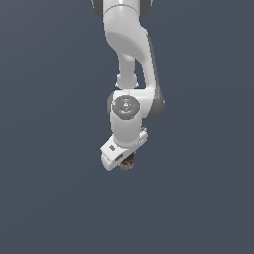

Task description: Pick up the object and move it to a goal position.

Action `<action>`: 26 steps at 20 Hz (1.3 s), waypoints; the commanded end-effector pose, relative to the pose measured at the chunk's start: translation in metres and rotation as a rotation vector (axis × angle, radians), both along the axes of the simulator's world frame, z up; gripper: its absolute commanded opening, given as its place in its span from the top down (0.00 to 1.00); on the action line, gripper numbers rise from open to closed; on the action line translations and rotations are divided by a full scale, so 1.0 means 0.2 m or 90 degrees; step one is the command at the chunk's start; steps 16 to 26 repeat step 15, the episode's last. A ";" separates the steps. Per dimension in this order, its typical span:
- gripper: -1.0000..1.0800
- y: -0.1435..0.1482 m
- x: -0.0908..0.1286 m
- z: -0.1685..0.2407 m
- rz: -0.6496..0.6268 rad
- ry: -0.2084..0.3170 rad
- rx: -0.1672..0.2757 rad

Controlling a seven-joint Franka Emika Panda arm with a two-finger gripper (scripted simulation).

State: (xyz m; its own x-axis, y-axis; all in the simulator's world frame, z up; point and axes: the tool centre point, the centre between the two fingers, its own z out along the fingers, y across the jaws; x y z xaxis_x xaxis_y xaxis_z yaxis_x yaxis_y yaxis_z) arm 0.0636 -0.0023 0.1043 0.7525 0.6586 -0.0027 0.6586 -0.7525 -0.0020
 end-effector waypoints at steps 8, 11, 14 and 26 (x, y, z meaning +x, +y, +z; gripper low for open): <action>1.00 -0.11 0.14 0.05 0.001 -0.002 0.000; 1.00 -0.12 0.16 0.05 0.001 -0.002 0.000; 1.00 -0.12 0.17 0.05 0.001 -0.002 0.000; 1.00 -0.12 0.17 0.05 0.001 -0.002 0.000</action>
